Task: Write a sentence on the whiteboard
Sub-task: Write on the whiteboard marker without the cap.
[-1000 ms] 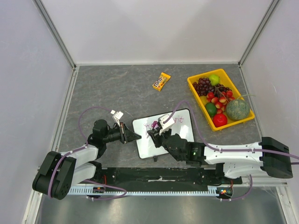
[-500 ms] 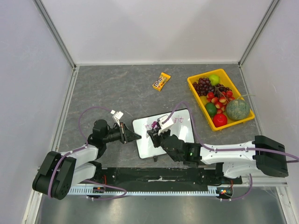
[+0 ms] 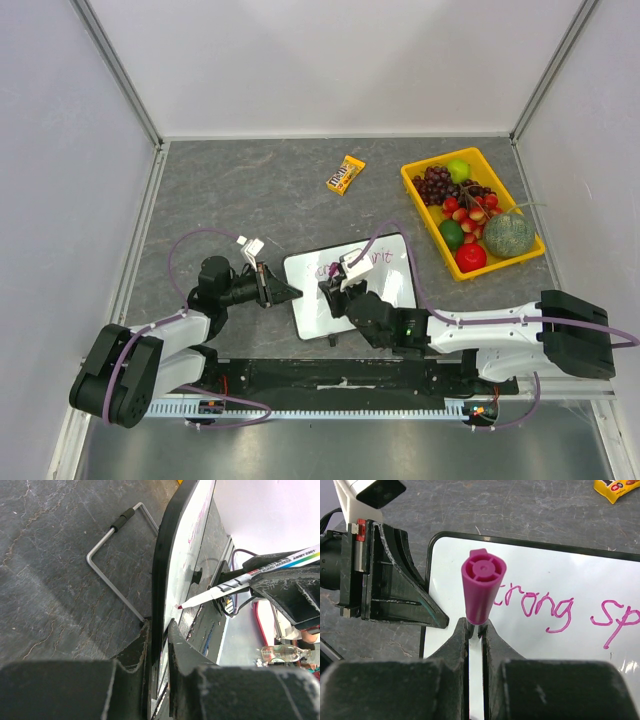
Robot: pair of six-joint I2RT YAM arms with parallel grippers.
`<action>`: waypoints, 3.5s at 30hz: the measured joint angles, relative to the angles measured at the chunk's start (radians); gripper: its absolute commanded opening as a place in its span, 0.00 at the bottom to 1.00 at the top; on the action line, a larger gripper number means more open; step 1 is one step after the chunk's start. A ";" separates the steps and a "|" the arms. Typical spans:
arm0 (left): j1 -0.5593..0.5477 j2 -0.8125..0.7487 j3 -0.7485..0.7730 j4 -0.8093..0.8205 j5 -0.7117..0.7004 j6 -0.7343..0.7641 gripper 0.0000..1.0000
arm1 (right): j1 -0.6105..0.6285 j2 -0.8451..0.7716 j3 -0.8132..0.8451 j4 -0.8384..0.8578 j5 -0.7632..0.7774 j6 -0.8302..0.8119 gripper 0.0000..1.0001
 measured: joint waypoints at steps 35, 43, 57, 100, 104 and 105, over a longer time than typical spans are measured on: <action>0.000 0.000 0.000 -0.002 -0.001 0.000 0.02 | 0.006 -0.014 -0.008 -0.047 0.013 0.027 0.00; 0.000 0.000 0.000 -0.002 -0.001 0.000 0.02 | 0.002 -0.014 0.014 -0.069 0.037 0.013 0.00; 0.000 -0.003 0.000 -0.004 -0.001 0.000 0.02 | -0.003 -0.021 0.012 -0.082 0.031 0.031 0.00; 0.000 -0.011 0.000 -0.012 -0.002 0.000 0.02 | -0.023 -0.113 0.033 -0.150 0.027 0.011 0.00; 0.000 -0.011 0.000 -0.012 -0.002 0.000 0.02 | -0.024 -0.137 0.033 -0.150 0.029 0.011 0.00; 0.000 -0.011 0.000 -0.012 -0.002 0.000 0.02 | -0.025 -0.136 0.032 -0.152 0.029 0.012 0.00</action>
